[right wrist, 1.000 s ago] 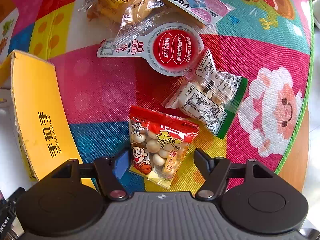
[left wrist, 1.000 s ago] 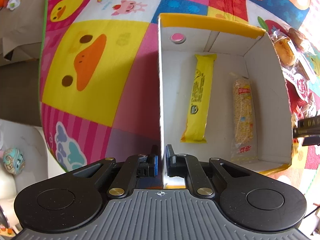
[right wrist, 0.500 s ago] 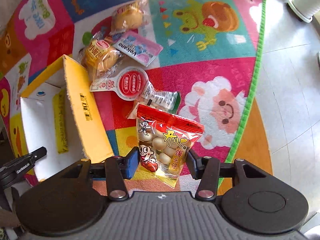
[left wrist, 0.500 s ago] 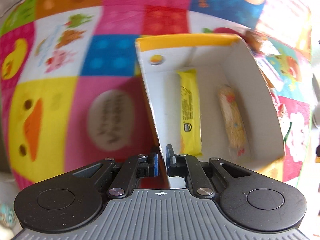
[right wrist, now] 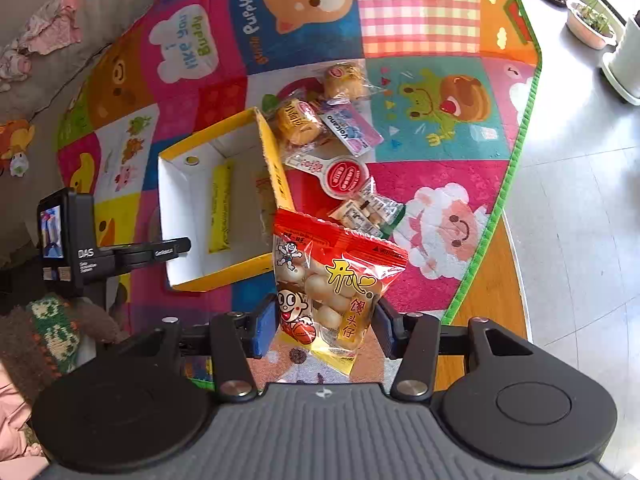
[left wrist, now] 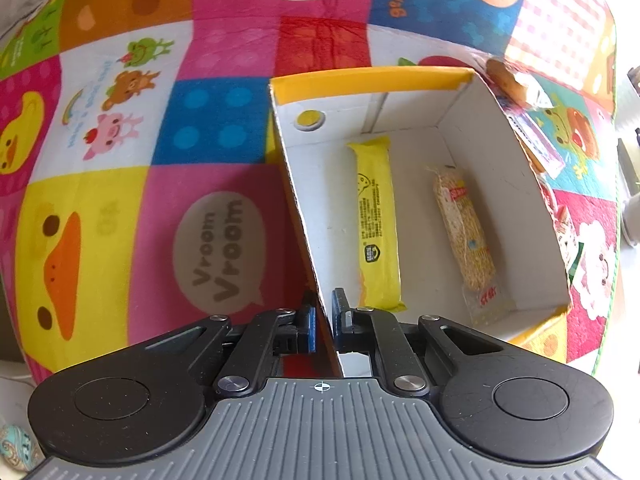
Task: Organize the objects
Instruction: 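Grasp the red bag of round snacks with the right gripper and lift it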
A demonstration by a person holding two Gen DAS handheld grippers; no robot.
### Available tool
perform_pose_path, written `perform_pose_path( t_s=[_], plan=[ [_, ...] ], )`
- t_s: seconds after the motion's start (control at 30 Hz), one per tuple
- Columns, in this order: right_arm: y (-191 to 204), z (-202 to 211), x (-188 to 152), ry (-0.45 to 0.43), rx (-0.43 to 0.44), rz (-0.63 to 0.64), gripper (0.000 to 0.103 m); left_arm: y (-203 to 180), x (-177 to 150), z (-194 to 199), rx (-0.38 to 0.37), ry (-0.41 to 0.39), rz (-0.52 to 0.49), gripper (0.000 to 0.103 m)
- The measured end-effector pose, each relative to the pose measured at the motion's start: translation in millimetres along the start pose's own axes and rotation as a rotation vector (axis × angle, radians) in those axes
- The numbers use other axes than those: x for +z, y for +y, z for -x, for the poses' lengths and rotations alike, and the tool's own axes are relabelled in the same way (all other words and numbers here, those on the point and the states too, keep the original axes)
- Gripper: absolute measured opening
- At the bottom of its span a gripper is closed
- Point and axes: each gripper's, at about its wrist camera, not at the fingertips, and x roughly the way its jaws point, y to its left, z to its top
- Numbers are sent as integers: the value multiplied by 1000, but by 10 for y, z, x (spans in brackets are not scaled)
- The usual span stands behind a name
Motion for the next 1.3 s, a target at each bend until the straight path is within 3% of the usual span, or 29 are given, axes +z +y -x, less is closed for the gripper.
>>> perform_pose_path(
  t_s=[0.4, 0.97, 1.3],
  plan=[
    [384, 434, -115, -44, 28, 50, 49, 76, 9, 41, -22, -14, 1, 9],
    [735, 300, -19, 3, 10, 167, 49, 177, -9, 82, -60, -35, 64, 9],
    [937, -95, 351, 54, 43, 153, 49, 226, -5, 73, -81, -32, 119, 9]
  ],
)
